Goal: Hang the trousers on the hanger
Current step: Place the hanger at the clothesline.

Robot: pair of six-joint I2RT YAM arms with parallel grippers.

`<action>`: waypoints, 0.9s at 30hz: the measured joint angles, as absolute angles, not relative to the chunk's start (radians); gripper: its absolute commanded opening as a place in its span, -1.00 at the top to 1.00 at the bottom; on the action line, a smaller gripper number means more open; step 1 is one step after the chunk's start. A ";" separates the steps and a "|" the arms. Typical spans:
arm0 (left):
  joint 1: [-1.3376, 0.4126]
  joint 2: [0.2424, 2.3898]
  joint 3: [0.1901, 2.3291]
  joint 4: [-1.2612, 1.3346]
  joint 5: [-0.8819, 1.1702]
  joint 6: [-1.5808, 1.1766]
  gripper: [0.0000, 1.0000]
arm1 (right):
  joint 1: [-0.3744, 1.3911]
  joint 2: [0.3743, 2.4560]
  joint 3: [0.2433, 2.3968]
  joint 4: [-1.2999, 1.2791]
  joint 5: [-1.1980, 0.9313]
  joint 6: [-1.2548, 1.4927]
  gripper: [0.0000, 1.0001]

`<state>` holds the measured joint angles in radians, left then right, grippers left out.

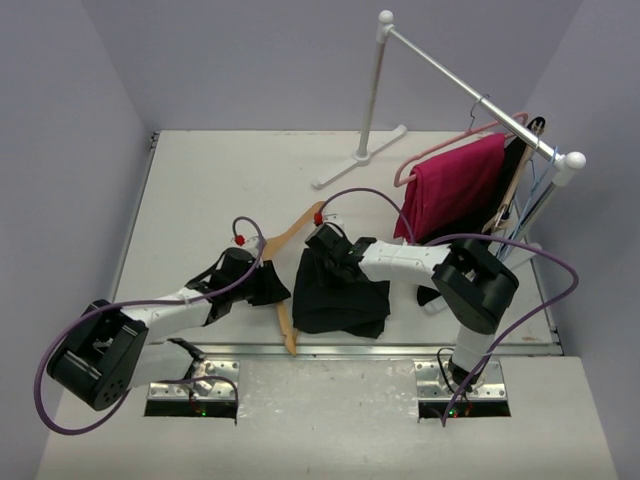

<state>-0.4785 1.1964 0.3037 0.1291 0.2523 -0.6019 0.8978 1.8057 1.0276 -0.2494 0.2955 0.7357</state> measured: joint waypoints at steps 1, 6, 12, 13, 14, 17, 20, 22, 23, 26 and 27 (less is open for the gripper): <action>-0.479 1.186 0.294 0.141 0.254 -0.610 0.30 | 0.897 1.805 1.027 -0.248 0.294 0.736 0.27; -0.481 1.075 0.231 0.166 0.254 -0.640 0.61 | 0.892 1.805 1.026 -0.246 0.285 0.740 0.28; -0.487 1.003 0.205 0.226 0.256 -0.669 0.88 | 0.892 1.803 1.016 -0.228 0.280 0.751 0.28; -0.489 1.005 0.198 0.244 0.256 -0.673 0.88 | 0.891 1.802 1.014 -0.225 0.280 0.752 0.28; -0.491 1.010 0.187 0.263 0.257 -0.678 0.89 | 0.891 1.801 1.012 -0.223 0.279 0.754 0.29; -0.491 1.031 0.166 0.316 0.259 -0.694 0.93 | 0.891 1.798 1.009 -0.219 0.279 0.756 0.29; -0.492 1.062 0.162 0.370 0.260 -0.697 0.92 | 0.891 1.795 1.004 -0.214 0.278 0.756 0.29; -0.492 1.077 0.162 0.393 0.259 -0.697 0.92 | 0.891 1.790 0.994 -0.203 0.277 0.757 0.30; -0.493 1.083 0.162 0.401 0.258 -0.697 0.93 | 0.890 1.786 0.986 -0.193 0.275 0.759 0.30; -0.497 1.095 0.157 0.431 0.250 -0.697 1.00 | 0.887 1.773 0.963 -0.165 0.266 0.763 0.31; -0.498 1.096 0.153 0.439 0.246 -0.697 1.00 | 0.886 1.770 0.957 -0.158 0.263 0.765 0.31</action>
<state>-0.4983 1.0961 0.1533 0.4389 0.2464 -0.6971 0.8857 1.7700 0.9568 -0.1577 0.2632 0.7650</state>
